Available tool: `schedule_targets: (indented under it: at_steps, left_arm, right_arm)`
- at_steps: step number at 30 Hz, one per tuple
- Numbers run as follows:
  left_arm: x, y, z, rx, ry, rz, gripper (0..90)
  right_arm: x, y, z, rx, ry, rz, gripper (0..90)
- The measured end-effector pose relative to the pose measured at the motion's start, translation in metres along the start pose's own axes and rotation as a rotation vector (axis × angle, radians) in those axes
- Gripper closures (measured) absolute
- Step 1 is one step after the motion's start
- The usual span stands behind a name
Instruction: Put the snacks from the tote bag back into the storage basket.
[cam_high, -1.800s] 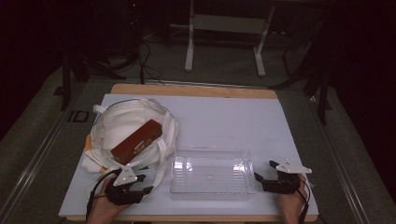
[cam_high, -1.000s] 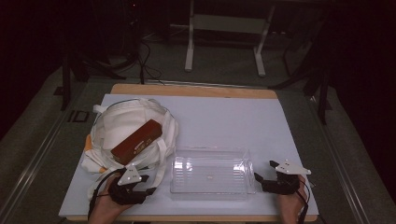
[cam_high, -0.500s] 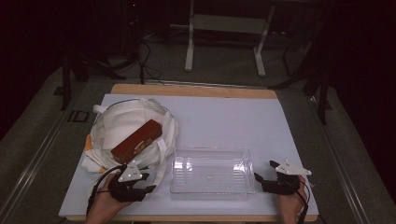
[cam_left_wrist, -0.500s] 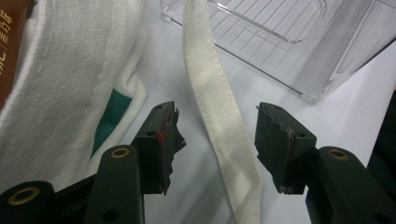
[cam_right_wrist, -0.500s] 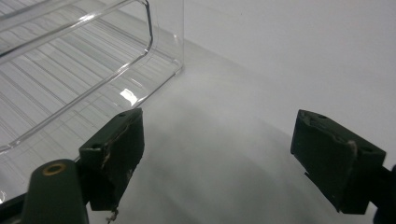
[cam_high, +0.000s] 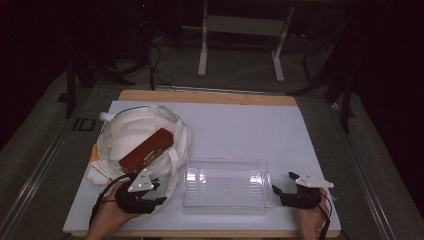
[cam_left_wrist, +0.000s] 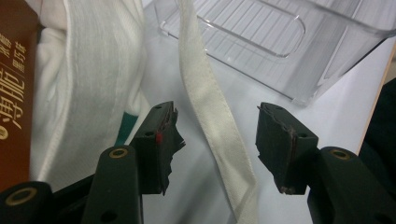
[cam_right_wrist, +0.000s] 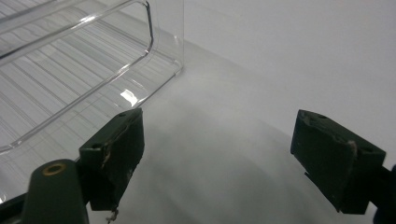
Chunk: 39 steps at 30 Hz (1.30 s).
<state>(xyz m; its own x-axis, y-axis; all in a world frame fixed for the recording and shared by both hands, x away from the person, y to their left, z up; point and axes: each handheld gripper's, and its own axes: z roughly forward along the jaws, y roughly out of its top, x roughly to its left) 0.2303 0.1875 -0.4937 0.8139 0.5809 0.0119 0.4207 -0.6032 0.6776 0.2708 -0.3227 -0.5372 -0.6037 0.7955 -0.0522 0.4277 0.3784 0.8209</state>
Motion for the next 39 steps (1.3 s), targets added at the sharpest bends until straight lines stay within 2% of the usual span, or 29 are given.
schedule_targets:
  at_steps: [11, 21, 31, 39]
  left_arm:
    - [0.001, 0.007, -0.008, 0.002, -0.021, 0.029, 47.7]
    - [0.007, 0.014, -0.023, 0.002, -0.044, 0.051, 50.3]
    - [0.013, 0.021, -0.035, 0.006, -0.05, 0.075, 51.1]
    - [0.02, 0.027, -0.044, -0.001, -0.049, 0.08, 51.9]
  right_arm:
    - [0.0, 0.0, 0.0, -0.002, 0.0, 0.0, 17.4]
    - [0.0, 0.0, 0.0, -0.002, -0.002, -0.001, 17.4]
    - [0.0, 0.0, 0.0, -0.003, -0.003, -0.001, 17.4]
    - [0.001, 0.0, 0.0, -0.003, -0.004, 0.001, 17.4]
